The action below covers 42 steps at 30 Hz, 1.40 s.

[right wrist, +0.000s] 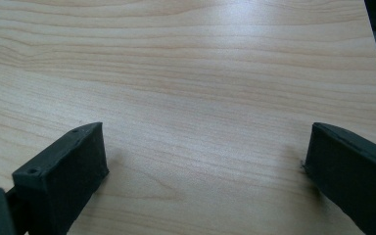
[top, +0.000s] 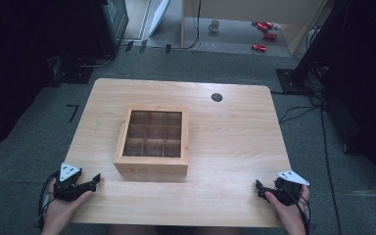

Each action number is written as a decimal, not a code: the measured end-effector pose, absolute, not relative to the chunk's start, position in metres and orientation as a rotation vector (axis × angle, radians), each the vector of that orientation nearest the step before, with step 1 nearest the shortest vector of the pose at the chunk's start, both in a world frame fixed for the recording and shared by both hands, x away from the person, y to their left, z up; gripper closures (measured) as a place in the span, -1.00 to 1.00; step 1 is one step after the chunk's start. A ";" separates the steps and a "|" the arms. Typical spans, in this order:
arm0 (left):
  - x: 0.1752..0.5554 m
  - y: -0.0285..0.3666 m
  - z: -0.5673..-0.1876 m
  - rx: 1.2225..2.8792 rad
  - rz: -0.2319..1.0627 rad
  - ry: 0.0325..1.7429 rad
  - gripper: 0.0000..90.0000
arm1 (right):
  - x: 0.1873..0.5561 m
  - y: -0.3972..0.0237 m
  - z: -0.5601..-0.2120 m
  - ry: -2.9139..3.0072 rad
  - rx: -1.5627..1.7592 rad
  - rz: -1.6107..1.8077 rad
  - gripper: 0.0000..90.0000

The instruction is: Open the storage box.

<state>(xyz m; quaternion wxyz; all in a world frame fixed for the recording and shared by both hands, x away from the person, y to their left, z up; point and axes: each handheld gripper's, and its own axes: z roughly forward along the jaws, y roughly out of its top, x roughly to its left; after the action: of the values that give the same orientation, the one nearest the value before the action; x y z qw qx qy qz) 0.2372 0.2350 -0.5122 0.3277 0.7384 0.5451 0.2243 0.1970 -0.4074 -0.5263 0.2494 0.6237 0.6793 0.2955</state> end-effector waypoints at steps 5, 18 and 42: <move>0.238 0.233 -0.508 1.917 0.576 1.405 -0.42 | 0.198 -0.407 -0.526 1.846 1.703 0.802 -0.97; 0.237 0.217 -0.491 1.888 0.541 1.321 -0.41 | 0.200 -0.405 -0.526 1.839 1.706 0.800 -0.97; 0.241 0.194 -0.482 1.890 0.474 1.237 -0.32 | 0.207 -0.372 -0.506 1.795 1.640 0.855 -0.86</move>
<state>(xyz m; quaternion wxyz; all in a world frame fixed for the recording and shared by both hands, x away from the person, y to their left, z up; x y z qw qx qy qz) 0.2412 0.1938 -0.4825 0.4049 0.7488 0.4900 0.1877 0.2066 -0.3720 -0.5063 0.2783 0.6112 0.6689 0.3185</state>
